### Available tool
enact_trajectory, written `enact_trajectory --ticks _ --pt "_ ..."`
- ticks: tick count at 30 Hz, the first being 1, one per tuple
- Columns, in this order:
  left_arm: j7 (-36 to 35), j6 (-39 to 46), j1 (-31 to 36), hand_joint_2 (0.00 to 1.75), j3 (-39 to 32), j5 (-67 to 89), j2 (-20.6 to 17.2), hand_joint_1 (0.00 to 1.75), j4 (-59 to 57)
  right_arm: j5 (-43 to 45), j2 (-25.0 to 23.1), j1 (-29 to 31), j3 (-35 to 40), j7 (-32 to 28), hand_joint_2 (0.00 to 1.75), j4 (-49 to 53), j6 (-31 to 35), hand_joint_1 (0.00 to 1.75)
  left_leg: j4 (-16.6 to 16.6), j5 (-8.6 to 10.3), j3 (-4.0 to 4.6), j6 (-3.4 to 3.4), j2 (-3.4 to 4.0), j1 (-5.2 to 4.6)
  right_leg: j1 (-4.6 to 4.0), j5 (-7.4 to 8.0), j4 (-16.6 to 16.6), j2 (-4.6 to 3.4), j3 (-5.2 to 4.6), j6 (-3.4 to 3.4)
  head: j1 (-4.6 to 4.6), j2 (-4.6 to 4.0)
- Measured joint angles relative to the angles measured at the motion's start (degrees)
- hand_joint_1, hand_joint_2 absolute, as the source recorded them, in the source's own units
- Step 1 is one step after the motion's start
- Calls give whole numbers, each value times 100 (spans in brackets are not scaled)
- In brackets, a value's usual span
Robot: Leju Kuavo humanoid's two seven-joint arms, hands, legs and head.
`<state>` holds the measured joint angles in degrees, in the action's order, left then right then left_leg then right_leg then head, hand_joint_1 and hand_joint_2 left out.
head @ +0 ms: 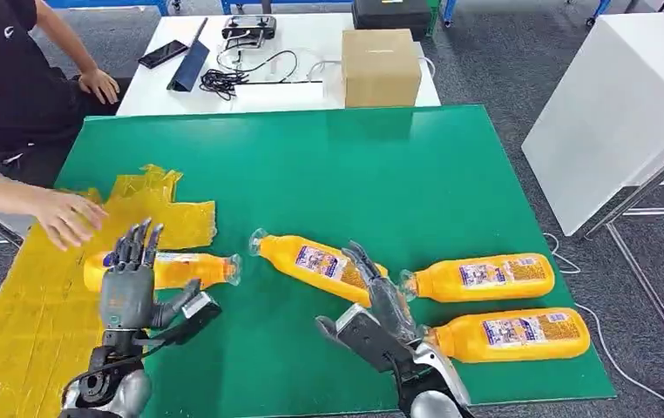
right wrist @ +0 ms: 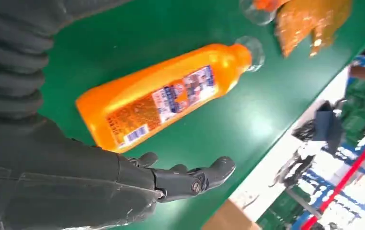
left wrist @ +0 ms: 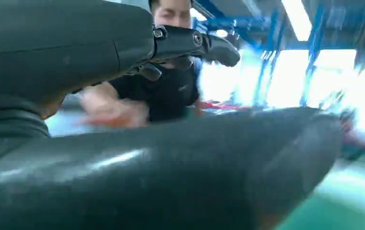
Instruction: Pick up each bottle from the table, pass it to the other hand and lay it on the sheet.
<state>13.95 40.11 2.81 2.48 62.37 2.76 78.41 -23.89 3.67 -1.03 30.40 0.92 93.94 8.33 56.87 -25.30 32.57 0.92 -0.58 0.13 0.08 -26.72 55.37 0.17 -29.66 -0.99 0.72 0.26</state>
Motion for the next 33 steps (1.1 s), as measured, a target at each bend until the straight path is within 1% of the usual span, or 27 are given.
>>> enact_trajectory --ticks 2,4,5,9,12,13,16,18,19,22,24,28,33 --pt "827 4 -143 0 -189 -1935 349 0 363 -151 -4 -68 -33 57 175 -11 48 0 0 -5 -2 7 10 -4 1 1 -1 -8 -1 -1 0 0" --pt "1073 4 -255 0 -187 -3273 546 0 669 -192 -4 -143 -83 83 175 -20 76 0 2 -6 -2 8 13 -8 7 1 -2 -9 -2 -2 0 0" --pt "1104 4 -296 0 -204 -3549 618 0 783 -203 -2 -167 -100 83 175 -24 87 0 3 -6 -2 8 10 -7 7 1 -2 -8 -2 -2 -2 0" --pt "1196 2 -402 0 -257 -2783 812 0 1020 -227 -4 -176 -114 83 175 -33 94 0 2 -4 -2 8 6 -4 1 1 -2 -5 1 -1 0 0" --pt "1274 -13 -429 0 -281 -2885 889 0 1094 -249 -4 -196 -125 87 175 -33 94 0 2 -4 -6 8 11 -4 0 2 -2 -9 2 -1 -2 0" --pt "1395 -97 -446 0 -285 -3222 902 0 1123 -315 -4 -197 -129 125 175 -35 105 0 2 -4 -6 8 11 -3 0 2 -2 -9 1 -1 0 0" --pt "1990 -446 -653 0 -132 -4985 978 0 1390 -741 -26 -158 -129 400 175 -68 201 0 2 -4 -3 7 11 -3 0 1 -1 -8 2 -1 -2 0" --pt "2293 -516 -804 0 117 -5845 996 0 1571 -1130 -81 9 -120 704 175 -206 232 0 2 -4 1 8 11 -3 0 1 -1 -8 -2 -1 -2 0" --pt "2319 -514 -851 0 262 -5950 994 0 1643 -1308 -122 133 -103 849 175 -322 234 0 2 -4 1 8 12 -3 0 1 -1 -8 -2 -1 -2 0" --pt "2223 -525 -867 0 623 -6230 978 0 1789 -1654 -275 617 -46 1160 175 -803 214 0 2 -3 -2 8 11 -4 0 2 -1 -8 4 -2 0 0" --pt "2175 -551 -856 0 720 -6335 967 0 1816 -1761 -382 922 7 1291 175 -1164 166 0 2 0 -9 11 13 -4 0 7 -1 -9 7 -9 -2 0" --pt "2129 -601 -847 0 808 -6394 948 0 1818 -1822 -525 1322 77 1359 175 -1685 107 0 3 4 -9 12 8 -3 0 7 -1 -6 9 -9 0 0" --pt "2124 -616 -844 0 856 -6401 921 0 1818 -1901 -603 1542 120 1469 175 -2020 94 0 3 3 -4 13 9 -4 0 6 0 -7 5 -9 0 0"
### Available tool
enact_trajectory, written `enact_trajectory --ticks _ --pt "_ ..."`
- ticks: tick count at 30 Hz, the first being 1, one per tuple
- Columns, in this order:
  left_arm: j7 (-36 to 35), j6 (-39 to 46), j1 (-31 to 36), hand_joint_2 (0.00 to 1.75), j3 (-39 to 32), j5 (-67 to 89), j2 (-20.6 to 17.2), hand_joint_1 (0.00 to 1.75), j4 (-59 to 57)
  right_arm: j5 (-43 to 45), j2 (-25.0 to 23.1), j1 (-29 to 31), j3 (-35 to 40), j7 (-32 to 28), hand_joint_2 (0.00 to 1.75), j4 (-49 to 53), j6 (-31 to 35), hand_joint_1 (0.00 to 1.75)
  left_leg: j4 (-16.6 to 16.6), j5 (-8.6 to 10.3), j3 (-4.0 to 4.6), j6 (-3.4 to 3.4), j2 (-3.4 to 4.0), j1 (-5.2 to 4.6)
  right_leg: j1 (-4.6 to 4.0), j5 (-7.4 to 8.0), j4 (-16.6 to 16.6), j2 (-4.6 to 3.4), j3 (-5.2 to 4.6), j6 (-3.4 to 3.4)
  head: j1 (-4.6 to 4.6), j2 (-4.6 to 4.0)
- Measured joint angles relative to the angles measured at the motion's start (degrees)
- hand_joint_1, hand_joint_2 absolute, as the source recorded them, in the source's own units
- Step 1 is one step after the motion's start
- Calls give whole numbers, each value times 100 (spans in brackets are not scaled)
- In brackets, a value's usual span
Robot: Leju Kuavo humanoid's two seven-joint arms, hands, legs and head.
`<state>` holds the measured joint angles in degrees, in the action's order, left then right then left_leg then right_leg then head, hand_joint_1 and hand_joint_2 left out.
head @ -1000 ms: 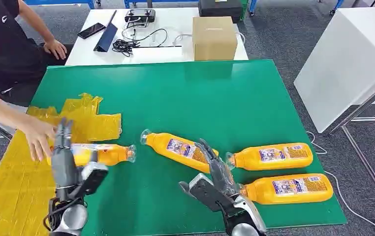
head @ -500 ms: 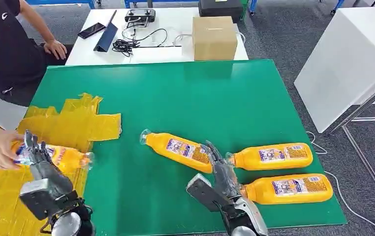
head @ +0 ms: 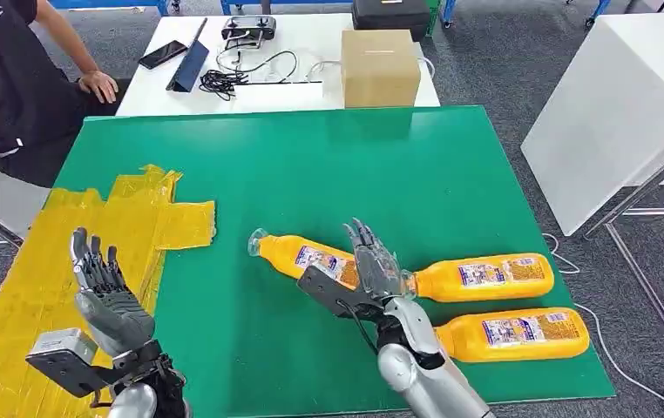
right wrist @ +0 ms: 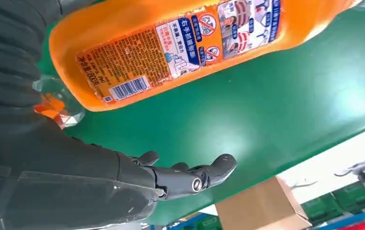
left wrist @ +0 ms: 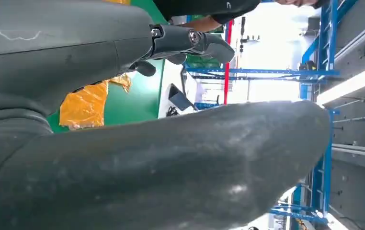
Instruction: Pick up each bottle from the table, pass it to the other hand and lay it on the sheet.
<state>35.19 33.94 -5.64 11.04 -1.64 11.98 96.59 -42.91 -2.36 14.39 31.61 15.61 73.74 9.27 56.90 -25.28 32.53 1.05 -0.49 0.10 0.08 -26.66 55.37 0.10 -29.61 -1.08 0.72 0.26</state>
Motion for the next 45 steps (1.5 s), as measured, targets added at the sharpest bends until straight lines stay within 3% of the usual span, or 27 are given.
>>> enact_trajectory --ticks 17,28,29,30,41,45 --pt "20 -173 124 0 37 -146 -9 0 -2 35 -291 845 140 293 175 -1408 -477 0 1 0 1 0 1 0 0 1 0 0 -2 0 0 0" --pt "-236 -308 330 0 79 -68 52 0 31 -94 -463 1478 514 708 175 -2485 -1600 0 1 0 -25 0 5 1 0 1 0 -4 19 0 2 0" --pt "-236 -310 362 0 87 -68 52 0 31 -98 -474 1519 548 708 175 -2550 -1639 140 0 0 -32 0 5 1 0 1 0 -4 27 0 -2 0" --pt "-236 -310 385 0 90 -70 52 0 31 -98 -481 1549 564 712 175 -2605 -1652 175 0 -1 -38 0 5 0 0 1 -1 -4 31 0 2 0" --pt "-295 -304 441 0 131 -228 52 0 31 90 -492 1669 693 728 175 -2769 -1753 175 0 -2 -72 0 8 2 -1 1 -1 -5 61 0 0 0" --pt "-702 -650 437 0 144 -724 39 0 11 339 -476 1644 686 647 175 -2756 -1573 175 0 -2 -72 1 17 1 0 1 -1 -6 61 0 0 0"
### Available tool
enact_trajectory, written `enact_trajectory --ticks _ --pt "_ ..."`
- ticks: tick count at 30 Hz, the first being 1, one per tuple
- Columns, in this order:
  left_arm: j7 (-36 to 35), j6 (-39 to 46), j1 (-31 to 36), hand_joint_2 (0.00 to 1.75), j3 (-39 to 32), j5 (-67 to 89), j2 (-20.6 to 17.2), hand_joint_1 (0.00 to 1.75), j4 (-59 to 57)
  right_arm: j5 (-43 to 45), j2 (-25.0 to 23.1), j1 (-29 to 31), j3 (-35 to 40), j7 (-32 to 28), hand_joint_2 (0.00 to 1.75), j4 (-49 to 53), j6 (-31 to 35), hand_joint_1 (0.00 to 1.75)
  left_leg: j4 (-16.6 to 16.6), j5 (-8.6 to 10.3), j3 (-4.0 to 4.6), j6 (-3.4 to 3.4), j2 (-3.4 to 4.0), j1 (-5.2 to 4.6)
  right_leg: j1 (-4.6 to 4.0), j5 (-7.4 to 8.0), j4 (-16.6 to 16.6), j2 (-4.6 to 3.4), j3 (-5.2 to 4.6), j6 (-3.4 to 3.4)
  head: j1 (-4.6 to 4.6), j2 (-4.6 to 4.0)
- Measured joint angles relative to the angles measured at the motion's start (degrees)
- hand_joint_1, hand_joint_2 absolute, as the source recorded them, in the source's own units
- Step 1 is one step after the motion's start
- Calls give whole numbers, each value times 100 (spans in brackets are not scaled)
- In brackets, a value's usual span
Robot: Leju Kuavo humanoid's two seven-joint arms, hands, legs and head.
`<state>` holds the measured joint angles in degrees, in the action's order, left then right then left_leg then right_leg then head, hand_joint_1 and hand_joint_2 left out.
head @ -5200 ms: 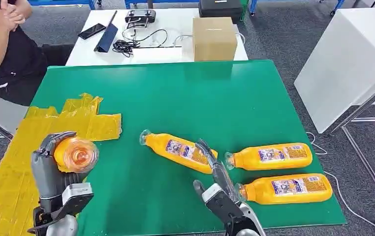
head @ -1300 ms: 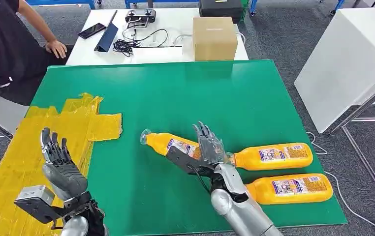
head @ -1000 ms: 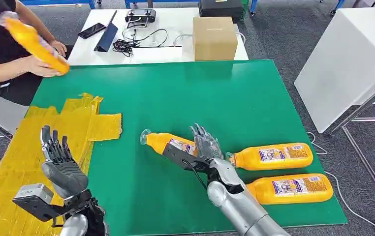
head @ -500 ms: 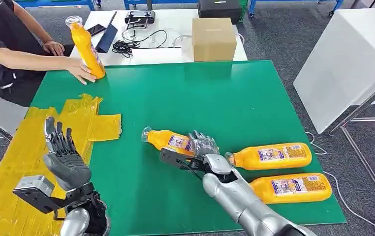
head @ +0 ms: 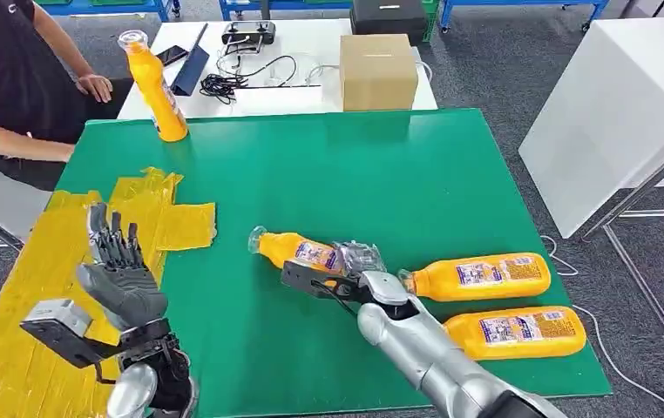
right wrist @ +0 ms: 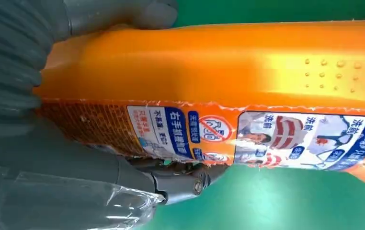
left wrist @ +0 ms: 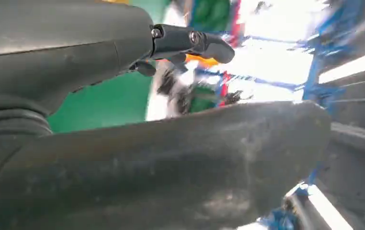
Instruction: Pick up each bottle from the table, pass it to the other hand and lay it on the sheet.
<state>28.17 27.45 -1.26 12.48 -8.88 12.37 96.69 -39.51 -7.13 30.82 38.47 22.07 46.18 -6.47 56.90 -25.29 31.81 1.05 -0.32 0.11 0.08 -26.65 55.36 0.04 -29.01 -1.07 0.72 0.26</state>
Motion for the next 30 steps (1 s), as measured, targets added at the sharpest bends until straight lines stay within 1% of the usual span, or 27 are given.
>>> enact_trajectory --ticks 2,5,8,10,14,19,20,22,24,28,30 --pt "-255 -346 -9 0 -2 -363 -24 0 -48 174 17 -31 -15 -100 175 54 183 175 0 0 3 0 0 0 0 0 0 0 -1 0 0 0" --pt "-430 -734 -21 0 -11 -734 -59 0 -87 411 31 -130 -20 -252 175 241 428 175 0 0 9 0 1 0 0 0 0 -1 -8 0 -2 0" --pt "-684 -1121 -157 0 -90 -1189 -79 0 -100 787 72 -436 -74 -698 175 613 956 175 0 0 23 0 -7 0 0 0 0 1 -19 0 0 0" --pt "-736 -1291 -293 0 -168 -1328 -105 0 -109 881 131 -622 -92 -848 175 943 1198 175 0 0 39 0 -5 0 0 0 0 0 -36 0 -2 0" --pt "-753 -1376 -419 0 -254 -1376 -135 0 -138 926 249 -832 -116 -874 175 1318 1248 175 0 0 57 0 -7 0 0 -1 0 1 -51 0 -2 0" --pt "-764 -1394 -451 0 -306 -1385 -144 0 -146 937 319 -935 -127 -918 175 1521 1274 175 1 0 61 0 -8 -1 1 0 0 1 -54 0 0 0" --pt "-792 -1437 -453 175 -315 -1439 -144 0 -146 970 328 -951 -133 -1009 175 1547 1350 175 1 0 61 0 -9 -2 1 0 0 1 -53 0 0 0" --pt "-885 -1648 -492 175 -337 -1696 -144 0 -146 1027 339 -1085 -177 -1435 175 1721 1743 175 1 0 63 0 -12 -2 1 0 0 2 -54 0 2 0" --pt "-976 -1986 -616 175 -387 -2001 -151 0 -146 953 363 -1302 -184 -1768 175 2213 2185 175 0 -1 64 0 -11 -2 1 -1 0 1 -58 0 0 0" --pt "-1014 -2238 -778 175 -428 -2054 -168 0 -146 837 442 -1582 -120 -1772 175 2879 2247 175 0 -3 75 -2 -15 0 0 -2 0 3 -69 1 0 0" --pt "-1014 -2277 -813 175 -433 -2049 -170 0 -146 821 463 -1663 -63 -1772 175 3043 2247 175 -1 -3 76 -2 -13 0 0 -2 0 2 -70 1 -2 0"
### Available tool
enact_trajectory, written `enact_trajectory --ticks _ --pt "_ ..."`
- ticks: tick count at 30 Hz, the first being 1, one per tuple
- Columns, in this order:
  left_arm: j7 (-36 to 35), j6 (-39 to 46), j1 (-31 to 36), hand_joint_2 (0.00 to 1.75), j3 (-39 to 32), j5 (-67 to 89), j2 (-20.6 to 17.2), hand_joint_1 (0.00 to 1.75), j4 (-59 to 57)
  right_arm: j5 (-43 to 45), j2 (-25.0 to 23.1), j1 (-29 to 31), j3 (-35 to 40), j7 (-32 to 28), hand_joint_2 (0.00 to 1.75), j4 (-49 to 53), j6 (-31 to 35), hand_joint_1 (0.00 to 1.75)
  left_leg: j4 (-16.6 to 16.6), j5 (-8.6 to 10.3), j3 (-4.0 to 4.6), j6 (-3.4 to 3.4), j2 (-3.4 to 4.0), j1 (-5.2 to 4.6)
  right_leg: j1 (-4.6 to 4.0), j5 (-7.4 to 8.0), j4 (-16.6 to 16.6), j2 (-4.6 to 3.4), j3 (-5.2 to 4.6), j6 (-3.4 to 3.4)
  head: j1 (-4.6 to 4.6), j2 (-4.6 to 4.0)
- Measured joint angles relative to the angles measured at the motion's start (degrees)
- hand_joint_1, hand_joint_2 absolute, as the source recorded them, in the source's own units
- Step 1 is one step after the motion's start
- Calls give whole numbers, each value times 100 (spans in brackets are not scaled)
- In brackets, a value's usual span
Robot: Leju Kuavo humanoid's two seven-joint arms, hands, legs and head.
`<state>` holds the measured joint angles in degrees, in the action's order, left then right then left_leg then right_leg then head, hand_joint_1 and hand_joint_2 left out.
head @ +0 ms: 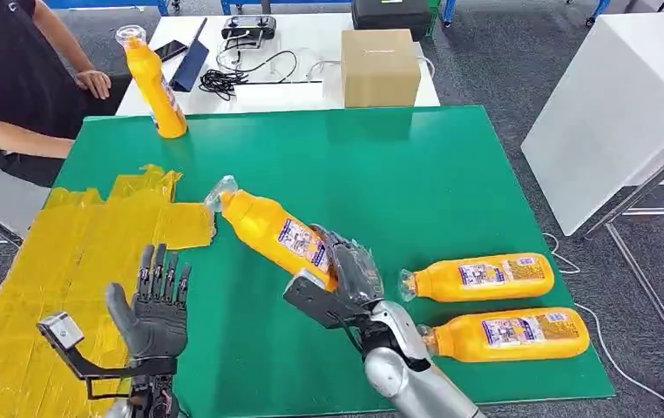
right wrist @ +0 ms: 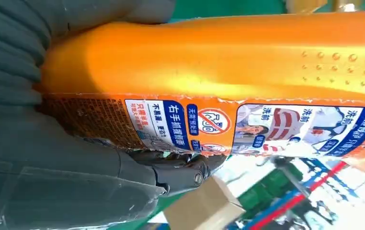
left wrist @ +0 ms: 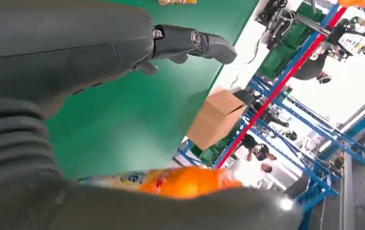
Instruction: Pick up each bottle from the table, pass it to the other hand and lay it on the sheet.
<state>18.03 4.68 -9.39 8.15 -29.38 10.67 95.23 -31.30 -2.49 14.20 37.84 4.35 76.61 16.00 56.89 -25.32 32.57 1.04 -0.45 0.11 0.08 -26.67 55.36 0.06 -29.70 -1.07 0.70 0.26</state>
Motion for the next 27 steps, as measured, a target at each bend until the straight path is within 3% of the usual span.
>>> enact_trajectory --ticks 17,27 --pt "-61 -400 75 175 420 249 -42 0 -100 46 -138 45 166 -50 175 -11 13 175 1 2 2 2 0 -1 1 1 0 0 -1 -1 2 0" --pt "-2 -610 175 175 603 367 -48 0 -186 29 -210 163 369 103 175 -343 -365 175 1 3 2 2 0 -1 1 1 0 1 0 -1 2 0"
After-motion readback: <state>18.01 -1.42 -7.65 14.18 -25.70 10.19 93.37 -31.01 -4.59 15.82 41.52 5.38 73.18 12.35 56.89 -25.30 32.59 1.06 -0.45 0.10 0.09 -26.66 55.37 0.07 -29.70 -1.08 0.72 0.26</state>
